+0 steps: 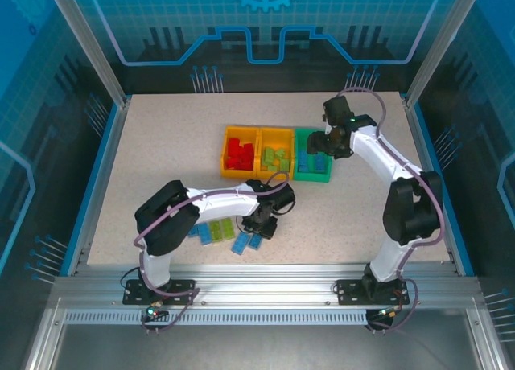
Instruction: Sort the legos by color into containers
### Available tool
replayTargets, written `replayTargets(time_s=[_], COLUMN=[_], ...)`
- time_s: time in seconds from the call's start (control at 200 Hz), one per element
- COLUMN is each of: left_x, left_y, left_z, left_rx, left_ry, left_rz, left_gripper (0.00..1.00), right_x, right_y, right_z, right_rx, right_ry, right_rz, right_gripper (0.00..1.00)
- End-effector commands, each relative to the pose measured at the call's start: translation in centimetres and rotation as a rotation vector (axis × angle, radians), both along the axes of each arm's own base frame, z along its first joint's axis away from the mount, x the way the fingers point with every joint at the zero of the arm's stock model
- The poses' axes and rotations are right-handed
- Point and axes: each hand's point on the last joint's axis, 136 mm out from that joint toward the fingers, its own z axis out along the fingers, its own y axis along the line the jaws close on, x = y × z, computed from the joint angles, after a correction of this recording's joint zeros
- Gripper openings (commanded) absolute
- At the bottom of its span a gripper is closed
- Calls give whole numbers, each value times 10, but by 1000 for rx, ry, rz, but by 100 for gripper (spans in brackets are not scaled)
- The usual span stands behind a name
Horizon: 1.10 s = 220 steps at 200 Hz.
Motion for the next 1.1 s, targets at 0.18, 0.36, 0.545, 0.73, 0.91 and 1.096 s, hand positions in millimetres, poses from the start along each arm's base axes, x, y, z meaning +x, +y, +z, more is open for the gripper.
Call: replayTargets(time_s=[0.18, 0.36, 0.545, 0.73, 0.91, 1.096], left_x=[45, 98, 153, 200, 236, 264], left_y=[-57, -94, -116, -120, -125, -132], left_z=[25, 50, 68, 82, 108, 125], left_rx=[-93, -174, -264, -348, -425, -527], left_ry=[-104, -182, -274, -351, -456, -514], left_rz=[-66, -62, 2, 121, 175, 242], left_gripper=[35, 34, 34, 34, 34, 35], right_x=[-16, -34, -52, -64, -74, -87], right_y=[-39, -58, -69, -78, -77, -72], right_z=[10, -2, -16, -22, -29, -42], right_rx=[30, 46, 54, 79, 109, 134], right_ry=[-24, -7, 20, 16, 33, 59], right_rz=[-97, -145, -175, -211, -204, -204], right_gripper=[78, 78, 78, 78, 78, 77])
